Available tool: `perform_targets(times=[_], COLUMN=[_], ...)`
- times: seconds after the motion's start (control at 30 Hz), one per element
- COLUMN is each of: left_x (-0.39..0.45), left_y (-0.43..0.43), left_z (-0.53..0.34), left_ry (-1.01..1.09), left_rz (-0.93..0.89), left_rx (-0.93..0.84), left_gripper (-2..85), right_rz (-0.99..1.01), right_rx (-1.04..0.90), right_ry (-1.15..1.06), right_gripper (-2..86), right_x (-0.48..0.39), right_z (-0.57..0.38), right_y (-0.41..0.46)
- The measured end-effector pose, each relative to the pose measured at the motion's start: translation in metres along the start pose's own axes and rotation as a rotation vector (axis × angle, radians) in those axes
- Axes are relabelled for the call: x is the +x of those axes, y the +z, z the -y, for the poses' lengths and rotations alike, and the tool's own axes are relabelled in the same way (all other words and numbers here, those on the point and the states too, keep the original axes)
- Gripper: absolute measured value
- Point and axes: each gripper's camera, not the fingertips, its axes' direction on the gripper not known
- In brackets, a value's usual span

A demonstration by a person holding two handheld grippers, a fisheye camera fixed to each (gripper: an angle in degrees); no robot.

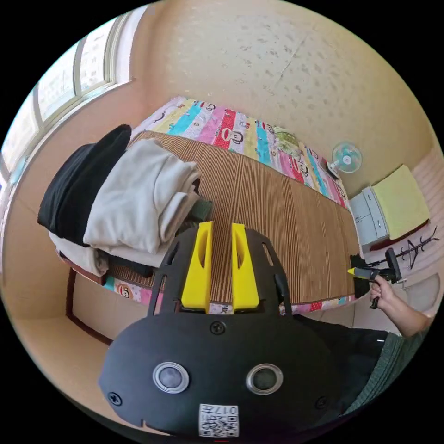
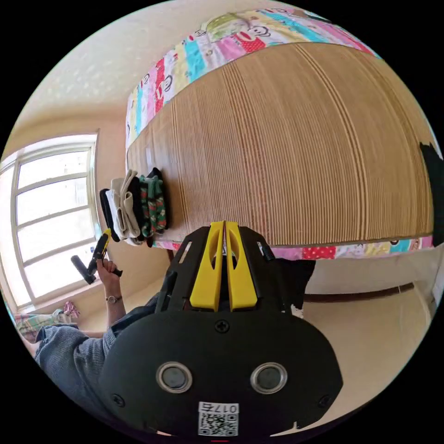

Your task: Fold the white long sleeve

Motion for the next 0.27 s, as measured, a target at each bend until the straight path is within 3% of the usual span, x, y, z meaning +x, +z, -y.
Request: perform_targets(times=[0.13, 0.17, 0.27], left_x=[0.111, 0.144, 0.211], left_y=[-0.027, -0.04, -0.062], left_z=[0.03, 0.031, 0.033], left_ry=[0.388, 0.501, 0.552], left_rz=[0.138, 0.183, 0.26], left_rx=[0.243, 0.35, 0.573], left_gripper=[0.9, 0.3, -0.2], right_rz=[-0.276, -0.471, -0.968], right_rx=[0.207, 0.261, 0.508], right_ry=[-0.023, -0.056, -0.081], right_gripper=[0.4, 0.3, 0.2], right_x=[-0.011, -0.026, -0.063], right_z=[-0.068, -0.092, -0.157], right_y=[-0.084, -0.101, -0.128])
